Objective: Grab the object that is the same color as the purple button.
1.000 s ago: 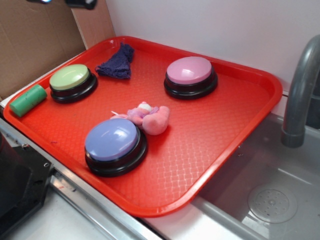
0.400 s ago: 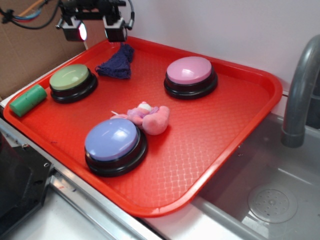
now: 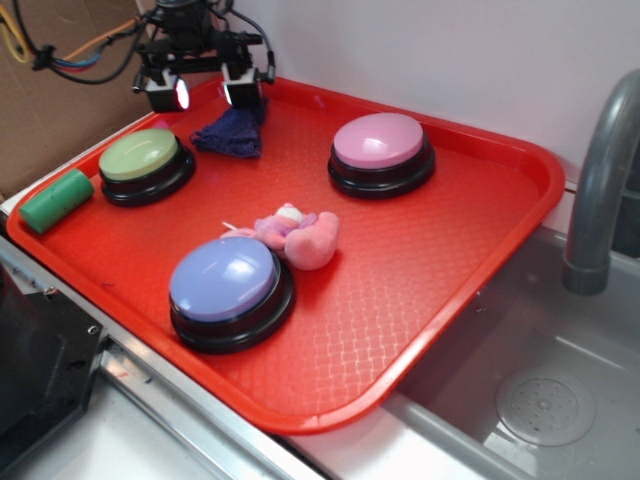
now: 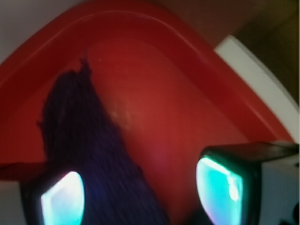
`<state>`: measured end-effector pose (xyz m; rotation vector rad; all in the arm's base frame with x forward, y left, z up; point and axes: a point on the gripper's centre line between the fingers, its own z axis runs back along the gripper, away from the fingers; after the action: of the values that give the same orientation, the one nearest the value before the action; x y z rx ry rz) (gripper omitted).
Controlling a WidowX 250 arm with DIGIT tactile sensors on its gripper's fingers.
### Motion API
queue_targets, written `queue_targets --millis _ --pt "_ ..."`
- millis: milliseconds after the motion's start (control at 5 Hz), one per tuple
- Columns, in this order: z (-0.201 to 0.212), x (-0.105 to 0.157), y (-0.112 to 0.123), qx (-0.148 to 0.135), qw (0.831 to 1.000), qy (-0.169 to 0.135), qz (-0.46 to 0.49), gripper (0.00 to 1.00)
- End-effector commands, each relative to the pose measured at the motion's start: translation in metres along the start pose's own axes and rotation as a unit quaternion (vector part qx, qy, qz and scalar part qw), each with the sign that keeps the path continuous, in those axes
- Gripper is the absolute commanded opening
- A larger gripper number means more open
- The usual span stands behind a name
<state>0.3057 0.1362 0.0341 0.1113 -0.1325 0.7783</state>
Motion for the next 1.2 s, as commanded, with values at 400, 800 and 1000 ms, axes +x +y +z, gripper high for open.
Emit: queue_targets --millis 400,800,1000 --pt "-0.012 0.006 -0.004 -0.065 0.997 -0.046 0.009 0.0" --pt "-0.013 0.0 -0.008 -0.049 0.998 -0.042 0.008 0.0" --pt "0.009 -0.003 -0.008 -0.024 0.998 -0.051 -0.005 0.0"
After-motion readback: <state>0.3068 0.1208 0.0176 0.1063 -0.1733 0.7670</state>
